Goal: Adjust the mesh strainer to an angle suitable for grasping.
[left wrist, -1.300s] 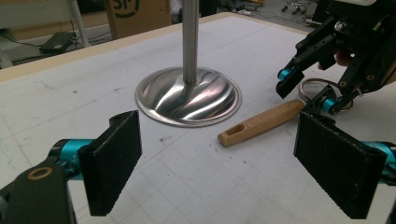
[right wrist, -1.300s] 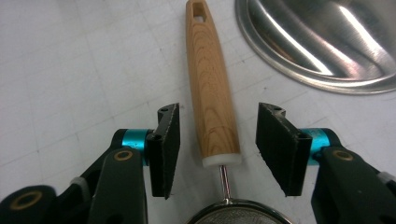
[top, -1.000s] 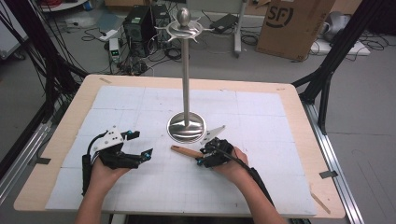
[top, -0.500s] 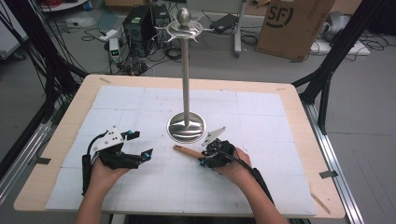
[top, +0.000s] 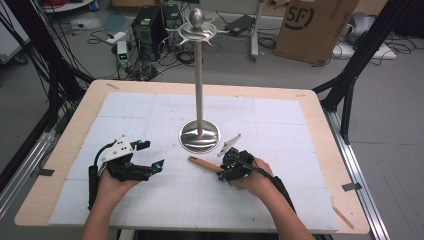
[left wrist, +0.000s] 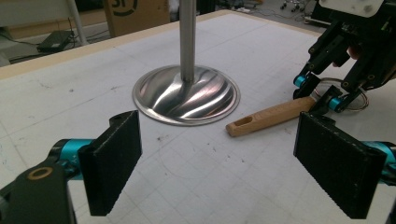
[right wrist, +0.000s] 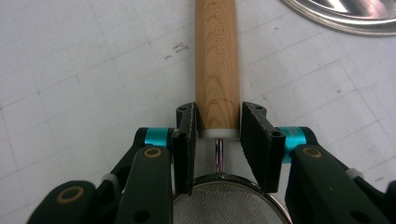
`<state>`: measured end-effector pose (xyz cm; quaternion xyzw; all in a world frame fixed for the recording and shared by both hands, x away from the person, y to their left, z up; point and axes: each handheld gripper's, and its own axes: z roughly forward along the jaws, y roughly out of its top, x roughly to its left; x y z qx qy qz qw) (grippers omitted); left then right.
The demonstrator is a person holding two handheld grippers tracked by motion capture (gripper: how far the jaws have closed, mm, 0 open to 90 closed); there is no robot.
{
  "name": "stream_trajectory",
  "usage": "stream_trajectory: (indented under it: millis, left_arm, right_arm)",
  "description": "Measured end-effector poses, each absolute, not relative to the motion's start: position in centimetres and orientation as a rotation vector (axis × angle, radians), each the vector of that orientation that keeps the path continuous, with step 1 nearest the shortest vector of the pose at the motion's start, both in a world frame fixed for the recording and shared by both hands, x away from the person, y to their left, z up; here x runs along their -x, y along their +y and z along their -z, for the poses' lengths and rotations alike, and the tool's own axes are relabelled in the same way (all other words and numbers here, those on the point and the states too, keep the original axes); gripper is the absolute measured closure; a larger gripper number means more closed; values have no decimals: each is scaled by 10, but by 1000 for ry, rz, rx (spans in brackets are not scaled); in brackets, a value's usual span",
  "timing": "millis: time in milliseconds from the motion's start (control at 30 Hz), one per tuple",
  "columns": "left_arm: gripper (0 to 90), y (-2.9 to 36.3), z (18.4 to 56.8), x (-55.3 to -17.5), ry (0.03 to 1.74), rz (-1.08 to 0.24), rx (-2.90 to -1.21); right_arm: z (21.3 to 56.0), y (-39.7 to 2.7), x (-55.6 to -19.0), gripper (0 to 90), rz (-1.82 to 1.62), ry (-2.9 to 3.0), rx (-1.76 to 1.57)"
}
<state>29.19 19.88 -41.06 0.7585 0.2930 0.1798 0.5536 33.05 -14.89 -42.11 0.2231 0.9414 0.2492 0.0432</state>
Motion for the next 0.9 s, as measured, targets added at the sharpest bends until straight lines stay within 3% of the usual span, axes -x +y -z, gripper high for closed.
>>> stream_trajectory:
  millis: [900]
  left_arm:
    - [159, 196, 414, -294, 694, -422, -1811]
  right_arm:
    - [416, -132, -335, 687, -586, 2918, -628]
